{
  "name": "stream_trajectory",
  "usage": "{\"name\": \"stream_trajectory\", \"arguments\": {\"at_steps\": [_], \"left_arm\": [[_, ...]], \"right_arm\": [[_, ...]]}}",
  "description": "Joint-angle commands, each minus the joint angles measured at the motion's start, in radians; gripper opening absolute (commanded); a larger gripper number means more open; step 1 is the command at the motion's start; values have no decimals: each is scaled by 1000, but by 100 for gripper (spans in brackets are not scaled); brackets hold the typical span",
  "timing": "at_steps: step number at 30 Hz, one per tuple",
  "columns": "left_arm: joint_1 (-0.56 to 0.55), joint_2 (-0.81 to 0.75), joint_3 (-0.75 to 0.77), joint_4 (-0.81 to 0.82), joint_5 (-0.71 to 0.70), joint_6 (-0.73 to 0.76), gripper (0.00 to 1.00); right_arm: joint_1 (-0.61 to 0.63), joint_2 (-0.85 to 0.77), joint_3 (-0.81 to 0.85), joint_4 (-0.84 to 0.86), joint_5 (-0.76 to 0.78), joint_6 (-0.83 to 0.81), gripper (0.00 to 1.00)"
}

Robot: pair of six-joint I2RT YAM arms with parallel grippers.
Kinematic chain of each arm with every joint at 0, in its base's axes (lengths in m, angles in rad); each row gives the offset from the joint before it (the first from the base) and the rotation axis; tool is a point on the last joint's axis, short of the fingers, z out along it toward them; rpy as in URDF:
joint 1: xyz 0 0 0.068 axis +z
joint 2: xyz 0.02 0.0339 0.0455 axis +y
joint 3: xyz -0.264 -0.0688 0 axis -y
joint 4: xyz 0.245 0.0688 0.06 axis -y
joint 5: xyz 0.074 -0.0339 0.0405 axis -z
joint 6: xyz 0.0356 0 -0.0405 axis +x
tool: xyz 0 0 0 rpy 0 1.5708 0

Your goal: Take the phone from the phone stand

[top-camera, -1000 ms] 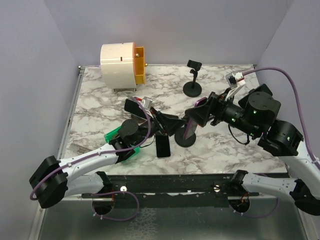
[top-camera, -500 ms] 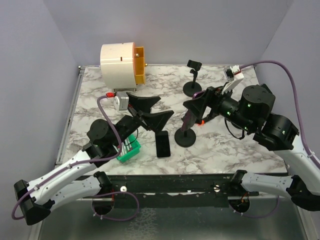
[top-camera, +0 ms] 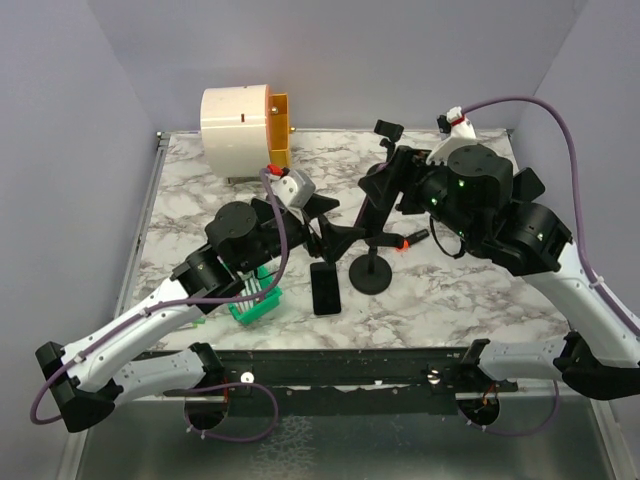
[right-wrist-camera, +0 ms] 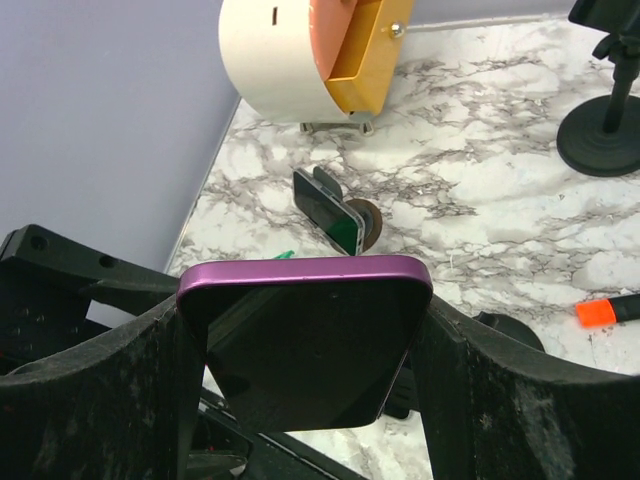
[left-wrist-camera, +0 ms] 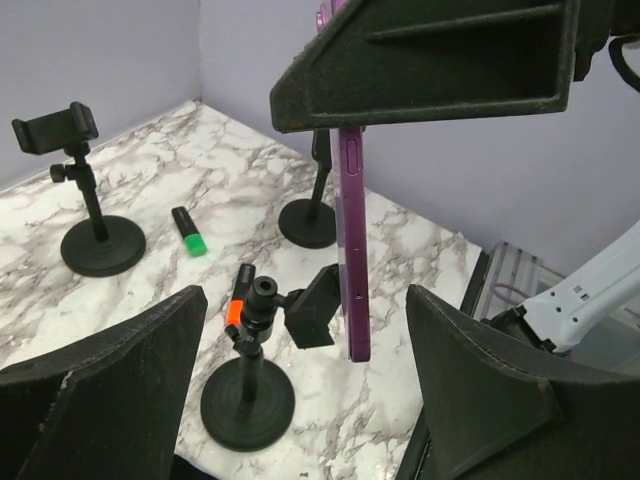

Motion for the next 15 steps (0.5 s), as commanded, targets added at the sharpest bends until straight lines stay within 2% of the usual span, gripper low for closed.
{"name": "stream_trajectory", "arguments": {"at_steps": [1, 8, 15], "left_arm": [[-1, 29, 77, -72, -38, 43, 80], [-8, 84, 126, -96, -96, 60, 70], [-22, 132, 157, -110, -95, 60, 61]], "right_arm": [[-2, 23, 56, -1, 81, 43, 0], [-2, 50, 58, 24, 106, 69, 0], [-2, 70, 60, 48, 86, 80, 0]]}}
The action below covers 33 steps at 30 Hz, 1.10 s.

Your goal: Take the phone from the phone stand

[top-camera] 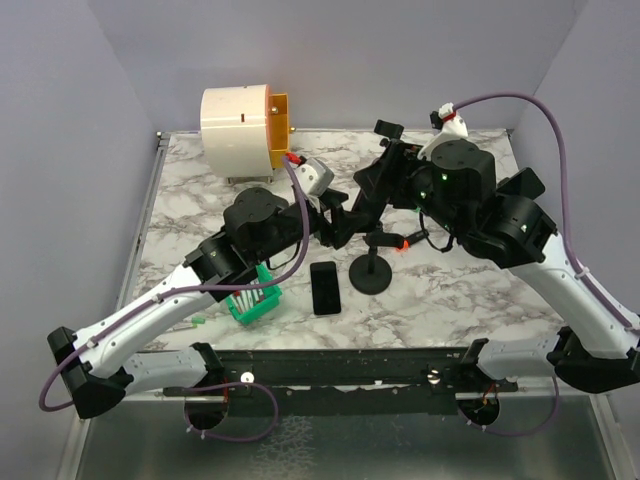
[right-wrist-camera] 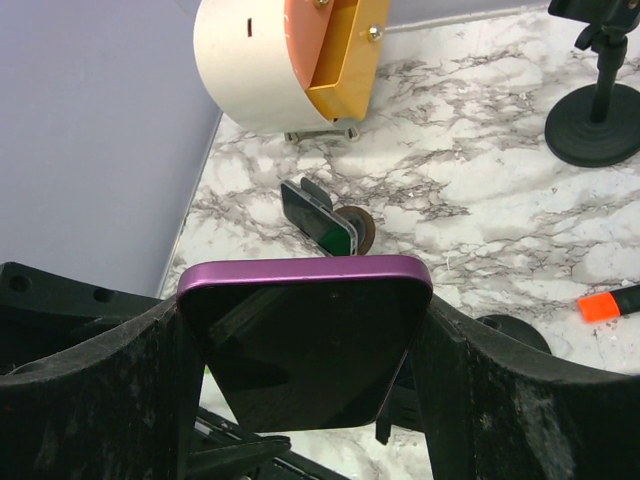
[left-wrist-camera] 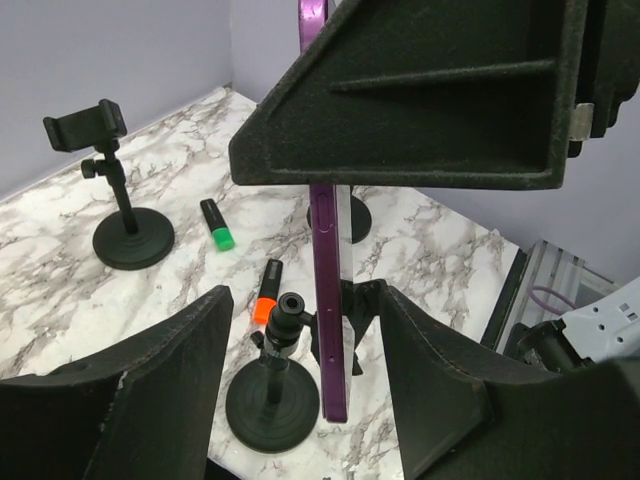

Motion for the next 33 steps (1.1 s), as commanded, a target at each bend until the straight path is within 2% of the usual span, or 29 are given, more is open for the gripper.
{"name": "stream_trajectory", "arguments": {"at_steps": [1, 4, 17, 18, 20, 23, 26, 30, 33], "left_arm": [[-12, 26, 37, -26, -23, 15, 59], [-16, 38, 44, -27, -31, 17, 50], [-16, 48, 17, 18, 4, 2, 0], [-16, 47, 13, 23, 5, -1, 0], [-16, 40, 3, 37, 0, -12, 0], [-16, 26, -26, 67, -13, -28, 0], [-16, 6, -59, 104, -36, -44, 0], [-16, -18, -91, 133, -65, -65, 0], [-16, -37, -112, 153, -118, -80, 0]], "right_arm": [[-3, 9, 35, 52, 14, 30, 0], [-2, 16, 33, 55, 0, 30, 0], [-2, 9, 18, 57, -34, 23, 0], [-3, 8, 17, 57, -43, 19, 2], [-2, 1, 10, 66, -74, 1, 21], [-2, -21, -10, 85, -116, -24, 59], [-2, -42, -20, 86, -138, -41, 83], [-3, -57, -25, 67, -171, -60, 99], [-2, -70, -35, 56, -198, -77, 100]]}}
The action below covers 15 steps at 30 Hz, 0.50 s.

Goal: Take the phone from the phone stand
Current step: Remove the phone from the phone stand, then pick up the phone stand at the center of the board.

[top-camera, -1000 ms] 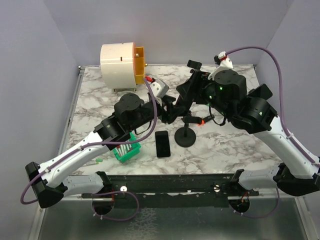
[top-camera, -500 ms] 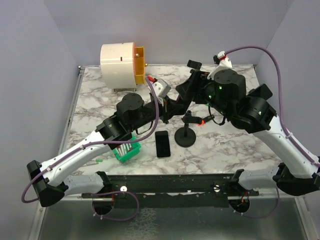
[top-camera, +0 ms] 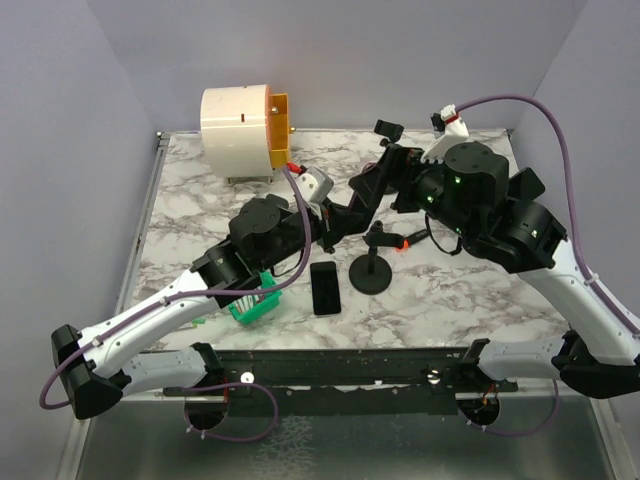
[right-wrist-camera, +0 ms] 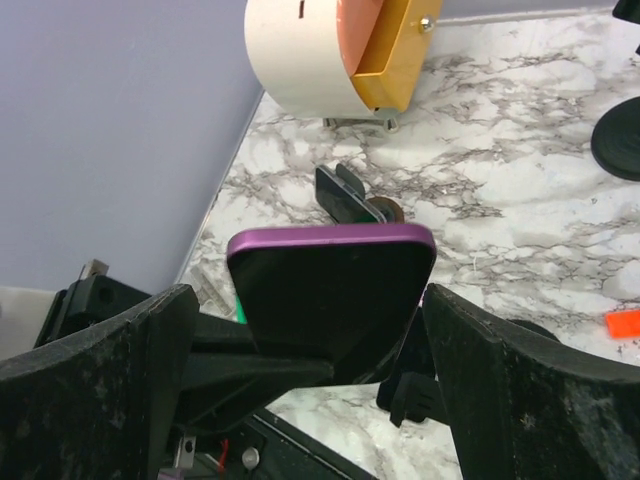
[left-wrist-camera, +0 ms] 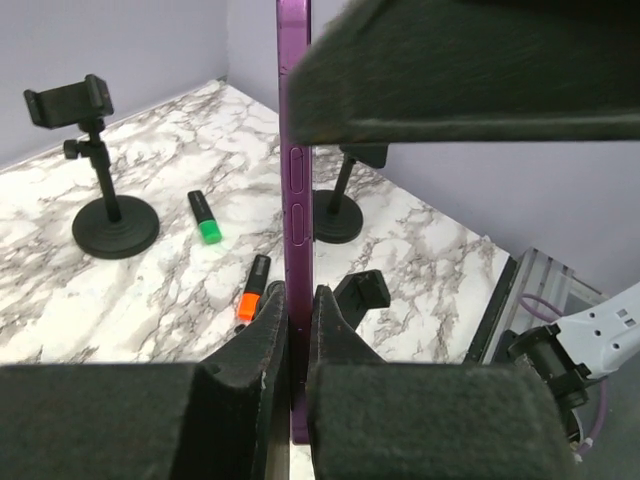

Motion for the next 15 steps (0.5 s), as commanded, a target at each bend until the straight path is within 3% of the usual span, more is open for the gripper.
{"name": "stream_trajectory", "arguments": {"at_steps": [1, 8, 15], "left_arm": [[2, -46, -34, 70, -118, -33, 0], [2, -169, -135, 70, -279, -52, 0], [2, -297, -280, 77, -294, -82, 0]], "right_arm": [[6, -52, -28, 25, -84, -36, 100], [5, -287, -286, 131, -97, -136, 97], [5, -425, -472, 35, 37, -146, 77]]}}
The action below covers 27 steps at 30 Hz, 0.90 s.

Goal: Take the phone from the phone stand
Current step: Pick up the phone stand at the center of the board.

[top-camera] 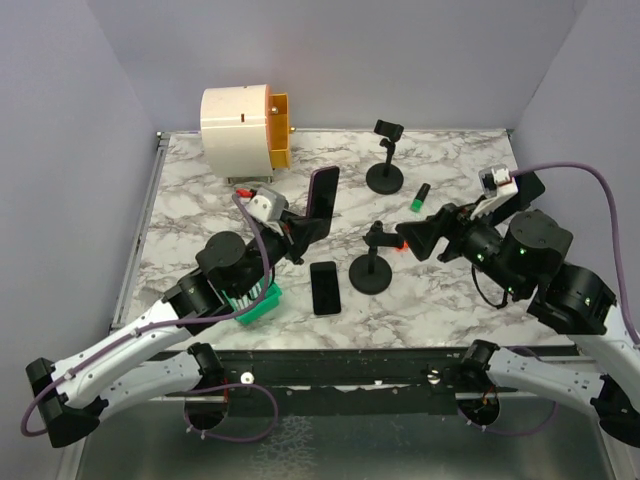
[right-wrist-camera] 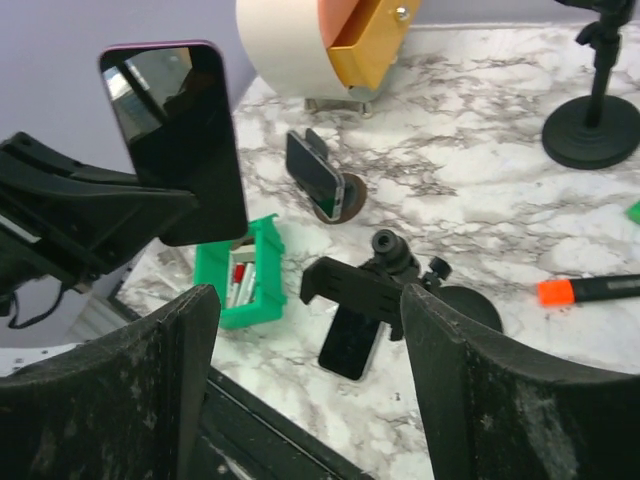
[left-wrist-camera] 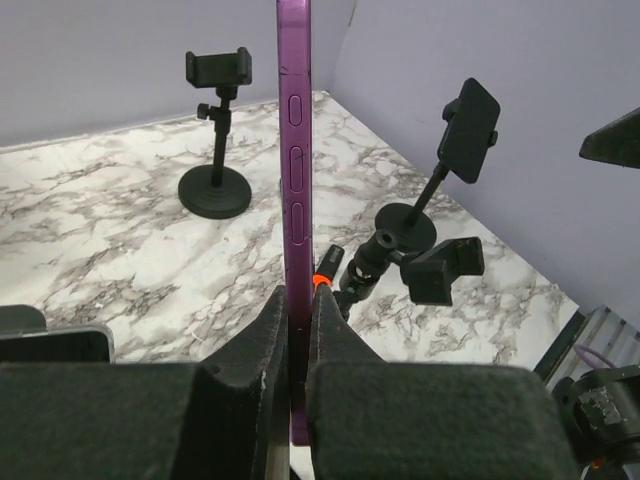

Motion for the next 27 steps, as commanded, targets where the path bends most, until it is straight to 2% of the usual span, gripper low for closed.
{"name": "stream_trajectory", "arguments": {"at_steps": [1, 11, 27], "left_arm": [[2, -71, -74, 63, -42, -51, 0], [2, -124, -214, 59, -20, -195, 0], [2, -169, -252, 44, -22, -214, 0]], "right_arm": [[4, -26, -95, -56, 75, -20, 74], [4, 13, -225, -59, 189, 92, 56], [4, 41, -241, -9, 202, 93, 44]]}}
